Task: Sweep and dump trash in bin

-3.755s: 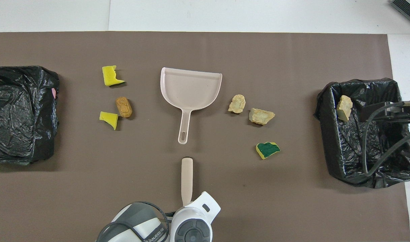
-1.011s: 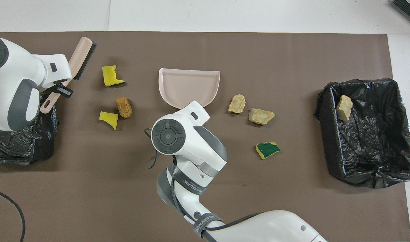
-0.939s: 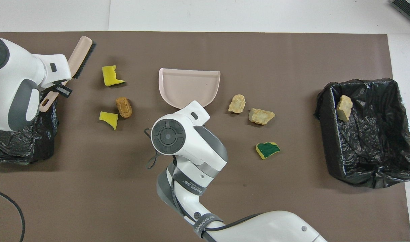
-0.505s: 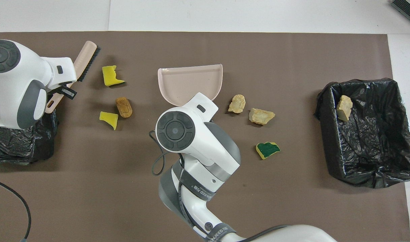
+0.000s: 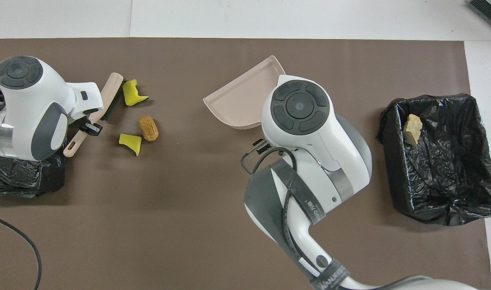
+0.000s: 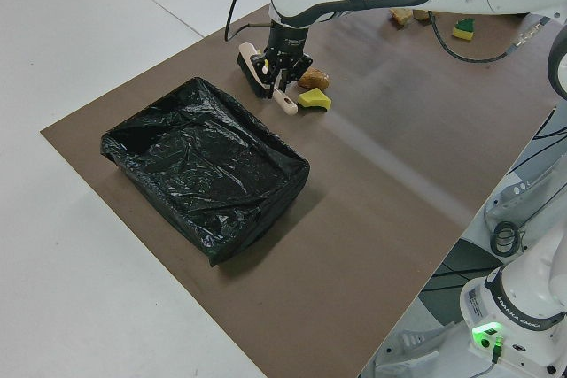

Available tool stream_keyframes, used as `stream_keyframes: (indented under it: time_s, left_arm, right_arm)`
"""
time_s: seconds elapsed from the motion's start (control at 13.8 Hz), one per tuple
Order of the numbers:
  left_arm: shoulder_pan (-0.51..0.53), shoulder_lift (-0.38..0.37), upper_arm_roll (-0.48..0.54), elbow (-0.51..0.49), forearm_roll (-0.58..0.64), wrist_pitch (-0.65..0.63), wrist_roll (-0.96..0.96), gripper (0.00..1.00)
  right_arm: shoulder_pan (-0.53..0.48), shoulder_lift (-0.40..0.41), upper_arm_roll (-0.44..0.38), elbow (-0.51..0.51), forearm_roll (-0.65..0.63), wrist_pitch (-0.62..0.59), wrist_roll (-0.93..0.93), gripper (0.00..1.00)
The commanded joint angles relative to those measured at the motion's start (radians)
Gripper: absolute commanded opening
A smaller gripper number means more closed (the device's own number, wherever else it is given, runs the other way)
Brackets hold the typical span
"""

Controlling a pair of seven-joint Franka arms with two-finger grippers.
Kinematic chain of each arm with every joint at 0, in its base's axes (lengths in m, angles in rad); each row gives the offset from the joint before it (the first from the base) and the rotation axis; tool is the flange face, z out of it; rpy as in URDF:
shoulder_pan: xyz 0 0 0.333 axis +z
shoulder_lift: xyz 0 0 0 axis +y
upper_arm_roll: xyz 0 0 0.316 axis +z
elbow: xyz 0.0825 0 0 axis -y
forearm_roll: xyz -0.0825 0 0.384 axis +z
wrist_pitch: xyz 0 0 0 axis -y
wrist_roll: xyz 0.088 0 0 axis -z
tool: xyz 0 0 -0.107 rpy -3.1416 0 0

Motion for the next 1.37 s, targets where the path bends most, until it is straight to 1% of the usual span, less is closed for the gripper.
stream_keyframes:
  time_s: [0.0,0.14,0.22,0.36,0.51,0.58,0.72,0.79,0.94,1.01,1.08,1.16,1.23,1.3]
  left_arm:
    - [-0.071,-0.078,0.01,-0.056,-0.008,-0.136,-0.106,0.0]
    - [-0.102,-0.104,0.004,-0.087,-0.01,-0.198,-0.236,0.0]
    - [-0.124,-0.121,0.004,-0.113,-0.019,-0.206,-0.249,0.0]
    - [-0.137,-0.126,0.009,-0.103,-0.075,-0.215,-0.266,0.0]
    - [-0.096,-0.148,0.014,-0.069,-0.138,-0.221,-0.266,0.0]
    - [-0.053,-0.164,0.012,-0.06,-0.183,-0.219,-0.268,0.0]
    - [0.001,-0.187,0.014,-0.059,-0.243,-0.219,-0.278,0.0]
    - [0.022,-0.194,0.012,-0.078,-0.243,-0.206,-0.31,0.0]
    - [0.03,-0.234,0.012,-0.145,-0.243,-0.184,-0.367,0.0]
    - [0.021,-0.259,0.012,-0.205,-0.243,-0.149,-0.402,0.0]
    - [0.012,-0.288,0.011,-0.28,-0.243,-0.082,-0.428,0.0]
    - [-0.016,-0.303,0.009,-0.337,-0.243,-0.015,-0.435,0.0]
    - [-0.052,-0.306,0.009,-0.365,-0.243,0.03,-0.427,0.0]
    - [-0.077,-0.299,0.009,-0.371,-0.243,0.038,-0.433,0.0]
  right_arm:
    - [-0.028,-0.025,0.009,-0.053,0.017,0.008,-0.189,0.0]
    - [-0.026,-0.049,0.007,-0.101,0.017,0.017,-0.361,0.0]
    - [-0.032,-0.069,0.007,-0.134,0.017,0.024,-0.443,0.0]
    - [-0.057,-0.092,0.007,-0.196,0.017,0.055,-0.617,0.0]
    - [-0.077,-0.103,0.007,-0.243,0.017,0.102,-0.793,0.0]
    - [-0.076,-0.096,0.006,-0.257,0.017,0.122,-0.849,0.0]
    - [-0.063,-0.076,0.006,-0.265,0.006,0.152,-0.871,0.0]
    - [-0.056,-0.069,0.007,-0.265,0.0,0.156,-0.871,0.0]
    - [-0.042,-0.057,0.007,-0.264,0.002,0.163,-0.871,0.0]
    - [-0.042,-0.054,0.007,-0.265,0.006,0.163,-0.871,0.0]
    - [-0.04,-0.054,0.007,-0.267,0.005,0.161,-0.875,0.0]
    - [-0.042,-0.054,0.007,-0.273,0.006,0.158,-0.889,0.0]
    - [-0.051,-0.057,0.009,-0.28,0.015,0.149,-0.936,0.0]
    - [-0.051,-0.057,0.007,-0.282,0.021,0.144,-0.958,0.0]
